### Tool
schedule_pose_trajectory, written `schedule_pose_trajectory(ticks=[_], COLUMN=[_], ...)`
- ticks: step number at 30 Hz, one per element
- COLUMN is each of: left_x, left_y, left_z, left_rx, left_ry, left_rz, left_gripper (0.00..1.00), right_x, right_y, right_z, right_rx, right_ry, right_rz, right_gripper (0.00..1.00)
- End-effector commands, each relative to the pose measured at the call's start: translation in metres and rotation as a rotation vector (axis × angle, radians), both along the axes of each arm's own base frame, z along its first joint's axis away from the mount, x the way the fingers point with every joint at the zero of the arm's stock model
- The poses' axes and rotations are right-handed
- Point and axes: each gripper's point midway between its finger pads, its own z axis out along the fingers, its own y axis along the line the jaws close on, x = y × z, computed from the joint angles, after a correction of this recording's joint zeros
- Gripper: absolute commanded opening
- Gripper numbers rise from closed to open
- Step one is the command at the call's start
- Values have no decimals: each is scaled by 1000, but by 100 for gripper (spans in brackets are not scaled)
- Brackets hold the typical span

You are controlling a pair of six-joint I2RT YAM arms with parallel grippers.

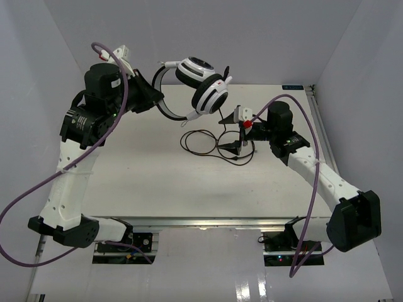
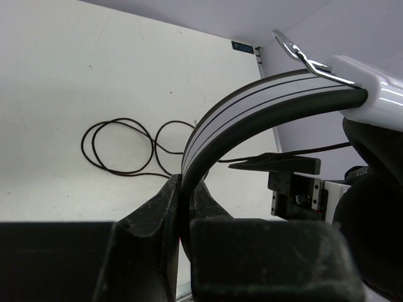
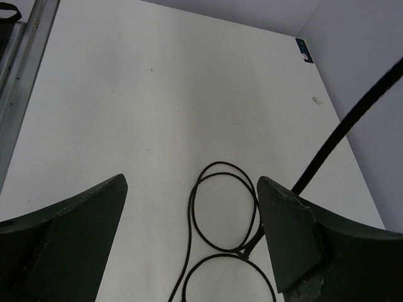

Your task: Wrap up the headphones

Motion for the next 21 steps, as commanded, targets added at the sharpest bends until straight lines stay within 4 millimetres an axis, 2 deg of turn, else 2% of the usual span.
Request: schedule_pose_trajectory(ticks=[1,4,5,8,9,12,17,21], left_x=[-27,-26,-26,-25,-25,-26,-31,-36], left_y=[8,20,21,21,21,19,15,9], left_z=[60,53,49,40,40,41,45,49], left_rx=[-101,-58,-49,-44,-45,-52,-76,-103], left_ry=[-144,-143,-138,-127,-129,-132,-136,-135], left_rz=[0,52,57,57,56,47,21,-13], left_gripper=[0,0,0,0,0,0,0,0], right_x=[-14,-61,-65,-41,-30,-2,27,37], right_y=[3,-2,-5,-6,-10,-13,-15,-4], right_z=[25,19,16,20,9,12,19,4], right_rx=[-1,-30,-45,-53,-69,-57,2,14], right_ry=[-111,-91,-80,-133,-76,-25,22,85], right_rz=[101,318,320,172,76,-96,-246,-235], right_gripper=[90,92,93,95,95,94,94,93])
